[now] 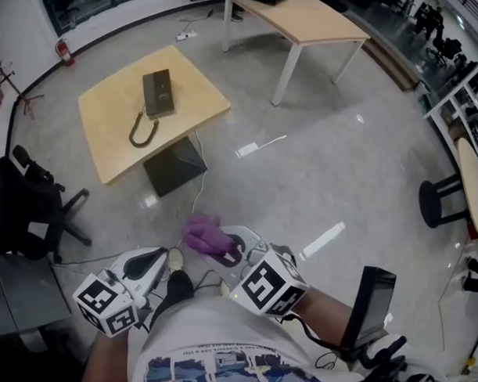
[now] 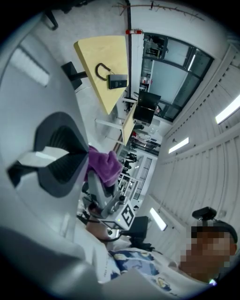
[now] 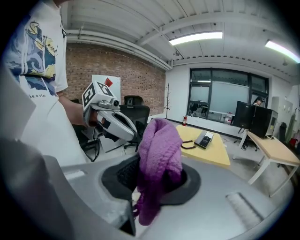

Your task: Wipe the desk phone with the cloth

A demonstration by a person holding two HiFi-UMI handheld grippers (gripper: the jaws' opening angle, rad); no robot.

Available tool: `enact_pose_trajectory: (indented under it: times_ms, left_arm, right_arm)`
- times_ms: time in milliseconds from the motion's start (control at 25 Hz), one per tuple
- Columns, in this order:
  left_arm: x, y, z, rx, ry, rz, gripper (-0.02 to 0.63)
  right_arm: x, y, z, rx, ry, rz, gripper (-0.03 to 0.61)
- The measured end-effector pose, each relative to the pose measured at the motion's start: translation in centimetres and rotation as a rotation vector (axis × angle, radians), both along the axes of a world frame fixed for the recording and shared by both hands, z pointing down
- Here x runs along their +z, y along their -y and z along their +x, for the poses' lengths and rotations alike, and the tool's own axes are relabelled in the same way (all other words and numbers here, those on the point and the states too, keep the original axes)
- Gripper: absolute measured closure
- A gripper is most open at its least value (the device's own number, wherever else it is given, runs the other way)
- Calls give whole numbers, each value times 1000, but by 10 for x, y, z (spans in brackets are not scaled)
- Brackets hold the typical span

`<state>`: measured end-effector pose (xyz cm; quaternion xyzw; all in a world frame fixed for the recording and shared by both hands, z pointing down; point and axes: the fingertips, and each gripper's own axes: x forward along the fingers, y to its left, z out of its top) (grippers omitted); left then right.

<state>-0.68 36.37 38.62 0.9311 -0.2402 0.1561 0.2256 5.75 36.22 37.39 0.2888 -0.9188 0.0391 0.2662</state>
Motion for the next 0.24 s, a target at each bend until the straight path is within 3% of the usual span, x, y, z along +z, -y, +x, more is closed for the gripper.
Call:
enact_pose_trajectory:
  times_ms: [240]
  left_arm:
    - [-4, -5, -1, 1, 28, 23, 609]
  right_arm:
    - [3, -5, -3, -10, -31, 26, 482]
